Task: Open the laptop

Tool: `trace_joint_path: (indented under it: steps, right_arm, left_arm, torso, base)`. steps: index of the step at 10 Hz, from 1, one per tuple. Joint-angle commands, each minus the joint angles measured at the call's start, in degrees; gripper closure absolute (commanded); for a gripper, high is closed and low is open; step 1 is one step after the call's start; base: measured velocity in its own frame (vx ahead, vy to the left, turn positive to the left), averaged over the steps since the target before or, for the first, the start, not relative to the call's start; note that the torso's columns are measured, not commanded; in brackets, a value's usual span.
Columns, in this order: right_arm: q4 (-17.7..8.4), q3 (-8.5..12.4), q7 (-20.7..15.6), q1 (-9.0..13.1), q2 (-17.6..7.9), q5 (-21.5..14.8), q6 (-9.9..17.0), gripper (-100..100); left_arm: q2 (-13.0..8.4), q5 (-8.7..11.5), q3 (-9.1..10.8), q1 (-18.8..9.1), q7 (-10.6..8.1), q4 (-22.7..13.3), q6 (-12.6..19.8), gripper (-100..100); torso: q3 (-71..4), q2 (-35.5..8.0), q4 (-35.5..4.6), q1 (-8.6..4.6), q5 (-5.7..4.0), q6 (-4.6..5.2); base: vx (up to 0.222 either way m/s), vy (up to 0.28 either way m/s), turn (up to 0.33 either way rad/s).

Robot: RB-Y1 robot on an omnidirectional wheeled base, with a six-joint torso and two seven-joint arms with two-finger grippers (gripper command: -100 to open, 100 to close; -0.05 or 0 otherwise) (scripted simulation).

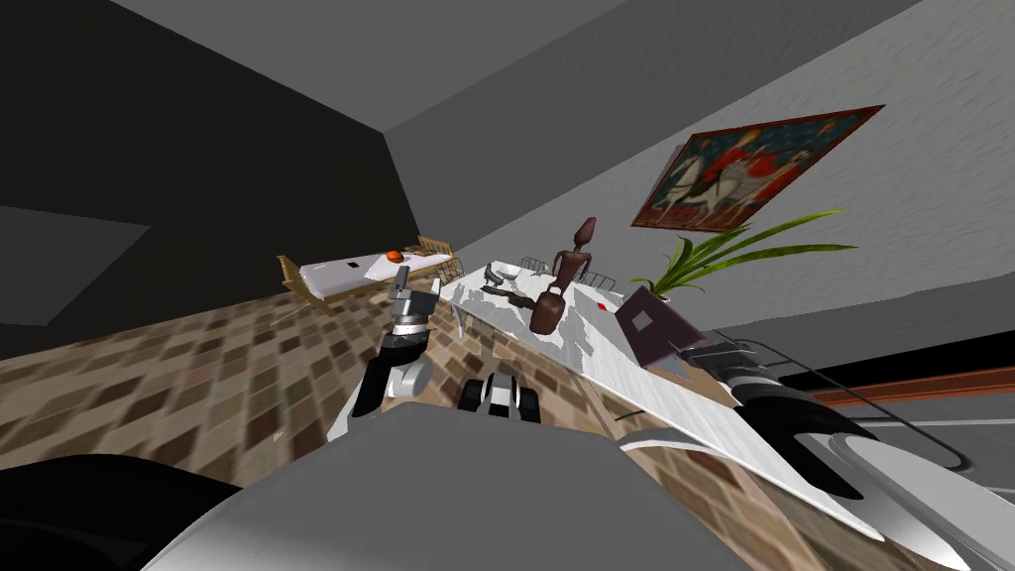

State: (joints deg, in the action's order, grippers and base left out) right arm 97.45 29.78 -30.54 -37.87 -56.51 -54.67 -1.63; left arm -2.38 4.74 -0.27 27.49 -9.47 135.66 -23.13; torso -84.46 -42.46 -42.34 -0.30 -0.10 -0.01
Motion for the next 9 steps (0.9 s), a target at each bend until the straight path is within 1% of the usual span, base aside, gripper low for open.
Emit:
trace_joint_path:
  steps: [1,2,3,4,6,9]
  right_arm:
    - [0.1,-0.6,0.4,-0.2,-0.9,0.3,1.1,-100]
    - [0.1,0.4,-0.1,-0.1,0.5,-0.1,-0.3,100]
    - [0.1,0.1,0.2,0.0,-0.3,0.1,0.7,100]
    - [-0.9,0.2,1.9,1.2,0.0,2.2,-0.3,100]
    - [-2.0,0.0,3.7,2.3,0.2,4.3,-1.2,100]
    - [-3.6,-0.2,6.3,4.0,0.6,7.4,-2.6,100]
  left_arm:
    - [0.0,0.0,0.00,0.0,0.00,0.0,0.0,0]
    - [0.0,0.0,0.00,0.0,0.00,0.0,0.0,0]
    - [0.0,0.0,0.00,0.0,0.00,0.0,0.0,0]
    - [0.0,0.0,0.00,0.0,0.00,0.0,0.0,0]
    - [0.0,0.0,0.01,0.0,0.00,0.0,0.0,0]
    - [0.0,0.0,0.01,0.0,0.00,0.0,0.0,0]
  torso:
    - [-0.1,0.1,0.0,0.05,0.01,0.02]
    - [-0.1,0.1,0.0,0.24,0.06,0.04]
    - [0.0,0.0,0.1,0.40,0.02,0.07]
    - [0.0,0.1,0.1,0.37,-0.04,0.06]
    - [0.0,0.0,0.0,-0.13,-0.07,0.13]
    - [-0.1,0.3,0.2,-0.20,-0.25,0.24]
  base:
    - [0.019,-0.017,0.010]
    - [-0.023,0.001,-0.043]
    - [-0.008,-0.009,-0.007]
    - [-0.029,-0.054,0.031]
    - [-0.082,-0.108,0.036]
    - [-0.057,-0.089,0.014]
